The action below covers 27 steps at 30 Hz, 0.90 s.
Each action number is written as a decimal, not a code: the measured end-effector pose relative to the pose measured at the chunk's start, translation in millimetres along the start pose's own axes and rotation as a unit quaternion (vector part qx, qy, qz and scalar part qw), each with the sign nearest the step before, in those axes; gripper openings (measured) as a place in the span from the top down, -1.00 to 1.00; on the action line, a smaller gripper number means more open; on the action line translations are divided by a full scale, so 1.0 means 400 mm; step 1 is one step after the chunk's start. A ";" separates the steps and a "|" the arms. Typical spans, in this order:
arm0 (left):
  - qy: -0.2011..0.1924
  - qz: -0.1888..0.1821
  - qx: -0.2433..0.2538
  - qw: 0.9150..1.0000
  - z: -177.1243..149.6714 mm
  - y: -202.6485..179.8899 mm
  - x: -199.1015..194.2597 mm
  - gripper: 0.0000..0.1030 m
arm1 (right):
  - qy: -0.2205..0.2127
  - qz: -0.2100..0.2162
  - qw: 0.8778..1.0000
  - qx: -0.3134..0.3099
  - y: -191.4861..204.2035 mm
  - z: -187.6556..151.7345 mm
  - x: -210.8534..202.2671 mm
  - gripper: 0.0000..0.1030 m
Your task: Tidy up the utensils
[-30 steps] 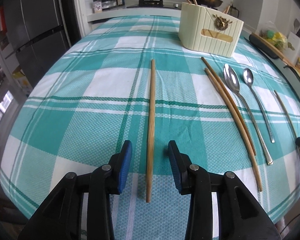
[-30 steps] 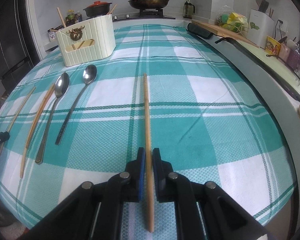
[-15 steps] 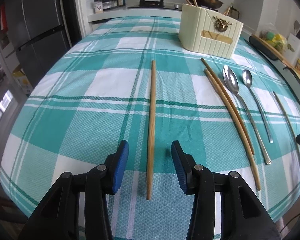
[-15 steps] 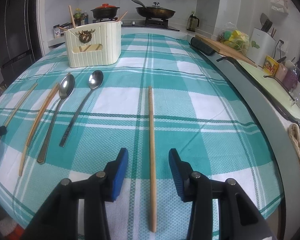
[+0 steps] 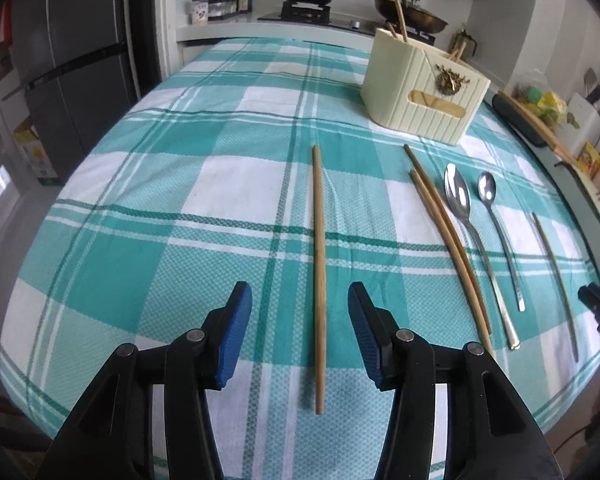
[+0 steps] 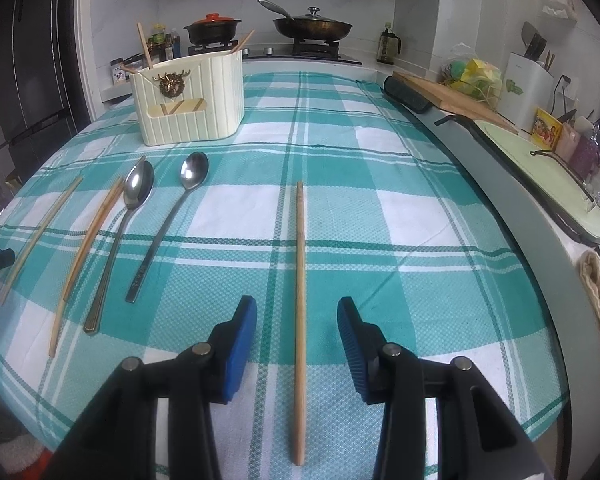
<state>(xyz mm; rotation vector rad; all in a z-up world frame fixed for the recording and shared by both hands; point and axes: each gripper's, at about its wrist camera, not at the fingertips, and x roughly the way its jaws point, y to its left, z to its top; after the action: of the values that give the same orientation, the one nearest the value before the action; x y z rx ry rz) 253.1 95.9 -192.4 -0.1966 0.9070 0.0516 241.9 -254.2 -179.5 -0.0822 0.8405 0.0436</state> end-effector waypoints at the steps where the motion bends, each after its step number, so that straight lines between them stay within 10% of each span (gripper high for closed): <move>1: 0.005 -0.009 -0.004 1.000 0.013 0.012 0.004 -0.03 | -0.001 0.004 1.000 0.001 -0.006 0.008 -0.002 0.17; 10: 0.081 -0.073 0.042 0.993 0.096 0.013 0.075 -0.22 | 0.055 0.078 0.995 -0.019 -0.025 0.089 0.040 0.17; 27: 0.122 0.002 0.124 0.985 0.238 -0.054 0.272 -0.23 | 0.142 0.051 0.986 -0.073 0.000 0.180 0.244 0.17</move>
<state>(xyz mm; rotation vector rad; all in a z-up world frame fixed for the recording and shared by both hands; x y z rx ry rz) 396.9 88.5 -217.5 0.0321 1.1489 -0.0838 360.4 -247.2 -204.6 -0.1870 1.1254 0.1937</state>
